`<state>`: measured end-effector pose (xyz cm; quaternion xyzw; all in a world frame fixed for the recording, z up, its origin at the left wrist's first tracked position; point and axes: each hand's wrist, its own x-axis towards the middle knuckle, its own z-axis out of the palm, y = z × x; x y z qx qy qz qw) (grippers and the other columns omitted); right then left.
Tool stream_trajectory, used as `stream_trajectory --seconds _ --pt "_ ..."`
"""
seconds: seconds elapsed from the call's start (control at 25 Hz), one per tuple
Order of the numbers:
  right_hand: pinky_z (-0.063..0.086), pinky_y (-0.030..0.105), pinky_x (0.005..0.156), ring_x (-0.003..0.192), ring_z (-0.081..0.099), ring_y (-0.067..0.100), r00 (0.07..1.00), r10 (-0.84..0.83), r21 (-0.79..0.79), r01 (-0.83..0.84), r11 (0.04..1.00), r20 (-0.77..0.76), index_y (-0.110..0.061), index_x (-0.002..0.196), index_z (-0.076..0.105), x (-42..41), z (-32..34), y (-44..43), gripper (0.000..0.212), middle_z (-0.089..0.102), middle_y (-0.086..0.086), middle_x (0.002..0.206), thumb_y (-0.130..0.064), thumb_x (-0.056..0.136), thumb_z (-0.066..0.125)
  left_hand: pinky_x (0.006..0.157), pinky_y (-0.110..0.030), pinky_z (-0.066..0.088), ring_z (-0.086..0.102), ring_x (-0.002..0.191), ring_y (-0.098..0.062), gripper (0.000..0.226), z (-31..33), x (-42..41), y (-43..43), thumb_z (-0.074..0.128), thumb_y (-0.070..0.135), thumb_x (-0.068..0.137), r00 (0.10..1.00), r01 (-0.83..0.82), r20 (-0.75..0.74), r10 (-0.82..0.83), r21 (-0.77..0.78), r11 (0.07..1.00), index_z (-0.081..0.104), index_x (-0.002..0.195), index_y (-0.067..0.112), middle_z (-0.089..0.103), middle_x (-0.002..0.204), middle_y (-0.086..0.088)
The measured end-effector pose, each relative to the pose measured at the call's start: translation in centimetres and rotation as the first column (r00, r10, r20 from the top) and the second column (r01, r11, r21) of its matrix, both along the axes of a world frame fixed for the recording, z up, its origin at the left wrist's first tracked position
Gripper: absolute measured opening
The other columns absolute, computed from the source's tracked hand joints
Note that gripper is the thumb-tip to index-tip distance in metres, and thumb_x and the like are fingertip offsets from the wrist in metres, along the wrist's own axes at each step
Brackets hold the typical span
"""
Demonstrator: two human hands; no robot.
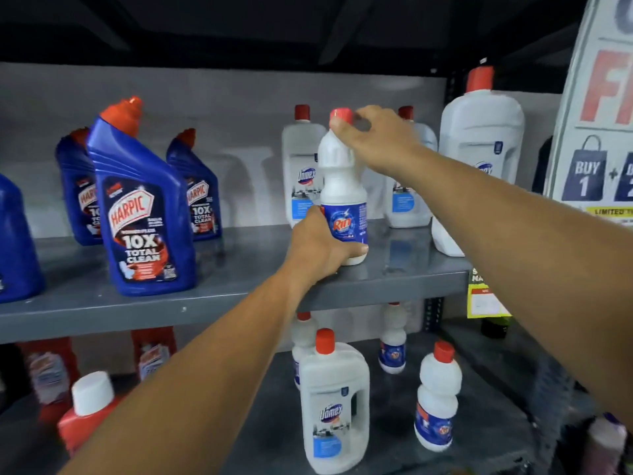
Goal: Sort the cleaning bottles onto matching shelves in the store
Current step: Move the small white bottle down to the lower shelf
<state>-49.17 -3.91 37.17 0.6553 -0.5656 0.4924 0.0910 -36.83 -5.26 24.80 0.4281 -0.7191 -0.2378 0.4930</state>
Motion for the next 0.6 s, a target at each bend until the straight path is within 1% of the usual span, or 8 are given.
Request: stream_trajectory --seconds 0.04,0.12,0.24,0.32,0.4,0.44,0.56,0.6 --pt "0.044 0.032 0.078 0.098 0.058 0.018 0.999 0.027 0.019 -0.027 0.999 -0.017 -0.018 0.111 0.062 -0.1 0.0 0.0 0.057 0.065 0.000 0.111 -0.065 0.083 0.047 0.075 -0.026 0.048 0.064 0.085 -0.014 0.064 -0.1 -0.1 0.1 0.092 0.029 0.052 1.000 0.009 -0.011 -0.009 0.001 1.000 0.052 0.102 0.019 0.064 0.092 0.007" --pt "0.052 0.034 0.073 0.087 0.061 0.019 0.990 0.119 0.077 -0.125 0.989 0.078 -0.018 0.091 0.062 0.3 -0.1 0.6 0.045 0.065 -0.001 0.091 -0.061 0.083 0.051 0.072 -0.023 0.048 0.064 0.087 -0.015 0.063 0.2 0.0 1.0 0.091 0.029 0.054 1.000 -0.016 0.002 0.016 -0.011 1.000 0.053 0.103 0.019 0.065 0.098 0.005" --pt "0.061 0.041 0.067 0.082 0.068 0.018 0.911 0.291 0.117 -0.336 0.935 0.292 -0.022 0.083 0.057 2.3 -0.1 3.2 0.029 0.068 -0.001 0.092 -0.051 0.079 0.061 0.062 -0.015 0.045 0.065 0.084 -0.010 0.060 0.5 1.8 4.5 0.091 0.034 0.052 0.997 -0.077 0.000 0.077 -0.071 0.995 0.053 0.097 0.026 0.064 0.092 0.011" --pt "0.060 0.037 0.059 0.069 0.068 0.015 0.857 0.425 0.101 -0.469 0.877 0.291 -0.025 0.080 0.055 3.2 0.2 6.3 0.022 0.069 -0.005 0.081 -0.045 0.076 0.064 0.067 -0.018 0.053 0.069 0.082 -0.003 0.059 -0.6 4.2 8.0 0.090 0.039 0.048 0.995 -0.098 -0.023 0.096 -0.151 0.984 0.057 0.098 0.033 0.070 0.090 0.016" --pt "0.059 0.034 0.053 0.059 0.067 0.012 0.784 0.583 0.119 -0.613 0.781 0.211 -0.025 0.079 0.058 4.1 -0.3 10.6 0.023 0.067 -0.009 0.070 -0.044 0.070 0.067 0.071 -0.018 0.057 0.071 0.082 0.003 0.062 -3.5 7.3 12.2 0.088 0.042 0.046 0.994 -0.101 -0.070 0.087 -0.215 0.971 0.060 0.101 0.040 0.074 0.093 0.020" --pt "0.059 0.032 0.051 0.058 0.066 0.010 0.770 0.628 0.141 -0.638 0.757 0.112 -0.024 0.080 0.061 4.6 -1.1 12.5 0.028 0.067 -0.009 0.069 -0.048 0.066 0.068 0.071 -0.014 0.057 0.071 0.084 0.005 0.066 -5.8 8.8 14.0 0.088 0.044 0.046 0.993 -0.104 -0.070 0.091 -0.227 0.968 0.060 0.105 0.043 0.074 0.097 0.023" --pt "0.052 0.025 0.051 0.064 0.063 0.009 0.693 0.626 0.251 -0.575 0.779 -0.356 -0.021 0.081 0.067 6.6 -7.3 15.4 0.041 0.068 -0.005 0.075 -0.059 0.066 0.067 0.077 -0.016 0.057 0.070 0.096 0.003 0.090 -15.4 11.4 17.9 0.090 0.046 0.044 0.982 -0.186 -0.063 0.179 -0.134 0.973 0.054 0.126 0.038 0.071 0.110 0.026" --pt "0.048 0.027 0.050 0.063 0.060 0.010 0.660 0.611 0.309 -0.528 0.791 -0.438 -0.021 0.078 0.066 7.4 -9.8 15.5 0.039 0.066 -0.004 0.073 -0.058 0.068 0.067 0.081 -0.020 0.057 0.069 0.101 0.002 0.094 -18.5 11.7 18.0 0.091 0.041 0.042 0.979 -0.189 -0.091 0.182 -0.072 0.979 0.052 0.128 0.041 0.069 0.114 0.026"
